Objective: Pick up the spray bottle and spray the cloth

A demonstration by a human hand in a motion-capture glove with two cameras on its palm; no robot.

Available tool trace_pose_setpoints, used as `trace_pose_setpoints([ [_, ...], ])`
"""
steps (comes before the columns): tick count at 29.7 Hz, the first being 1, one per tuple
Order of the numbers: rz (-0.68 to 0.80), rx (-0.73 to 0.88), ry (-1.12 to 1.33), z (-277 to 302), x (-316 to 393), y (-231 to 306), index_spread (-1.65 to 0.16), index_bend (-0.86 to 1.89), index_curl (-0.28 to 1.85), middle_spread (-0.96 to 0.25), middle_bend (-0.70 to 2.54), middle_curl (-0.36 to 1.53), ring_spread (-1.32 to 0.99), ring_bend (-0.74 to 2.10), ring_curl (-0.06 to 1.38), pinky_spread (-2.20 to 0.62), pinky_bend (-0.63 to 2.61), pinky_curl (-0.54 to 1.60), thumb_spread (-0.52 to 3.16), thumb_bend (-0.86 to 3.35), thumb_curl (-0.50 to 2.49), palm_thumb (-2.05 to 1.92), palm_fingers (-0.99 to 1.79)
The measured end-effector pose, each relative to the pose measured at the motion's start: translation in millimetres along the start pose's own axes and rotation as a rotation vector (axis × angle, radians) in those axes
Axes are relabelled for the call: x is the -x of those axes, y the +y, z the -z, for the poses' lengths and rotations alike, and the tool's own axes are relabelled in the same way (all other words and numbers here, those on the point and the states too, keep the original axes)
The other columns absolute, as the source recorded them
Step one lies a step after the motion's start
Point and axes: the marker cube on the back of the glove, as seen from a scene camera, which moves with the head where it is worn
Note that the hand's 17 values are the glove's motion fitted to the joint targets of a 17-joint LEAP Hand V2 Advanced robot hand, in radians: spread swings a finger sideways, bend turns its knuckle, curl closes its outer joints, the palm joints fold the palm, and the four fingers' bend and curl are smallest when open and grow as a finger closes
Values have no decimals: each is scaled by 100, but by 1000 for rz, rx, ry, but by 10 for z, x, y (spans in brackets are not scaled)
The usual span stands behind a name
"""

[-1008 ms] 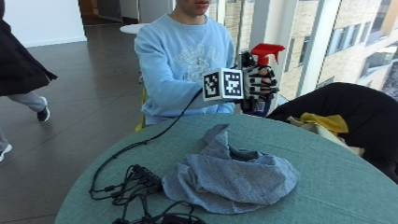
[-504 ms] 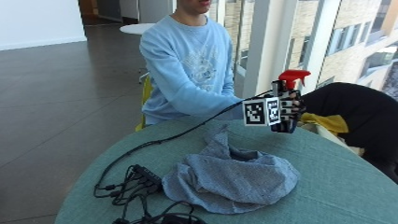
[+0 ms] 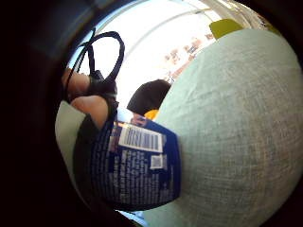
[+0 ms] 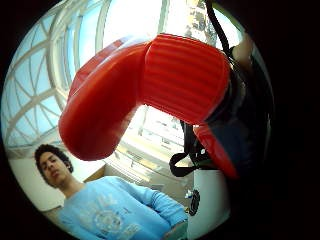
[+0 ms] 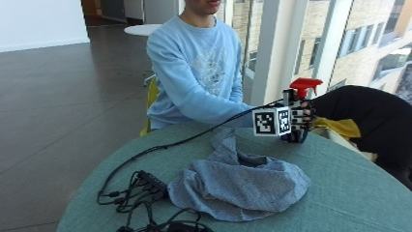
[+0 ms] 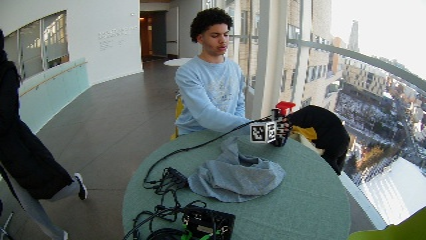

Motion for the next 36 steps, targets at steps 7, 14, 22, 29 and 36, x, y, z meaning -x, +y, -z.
trace_pose_setpoints([
  [7, -4, -13, 0, 88, 79, 46, -26, 7, 34, -9, 32, 50, -7, 44, 38, 8, 23, 36, 92, -5, 60, 81, 104],
  [14, 26, -32, 107, 683, 494, 346, -30, 9, 31, -9, 29, 48, -7, 39, 38, 10, 25, 37, 100, -5, 53, 73, 87],
  [22, 14, 51, 395, 1485, 972, 938, -31, 16, 32, -9, 23, 46, -3, 26, 34, 14, 25, 37, 104, -4, 47, 66, 77],
  [29, -61, 24, 707, 2234, 975, 1688, -32, 16, 33, -9, 20, 44, -2, 23, 33, 16, 21, 36, 106, -3, 43, 65, 76],
  [36, -144, -11, 859, 2661, 924, 2270, -32, 16, 33, -9, 20, 44, -1, 21, 33, 18, 19, 35, 107, -2, 41, 66, 76],
])
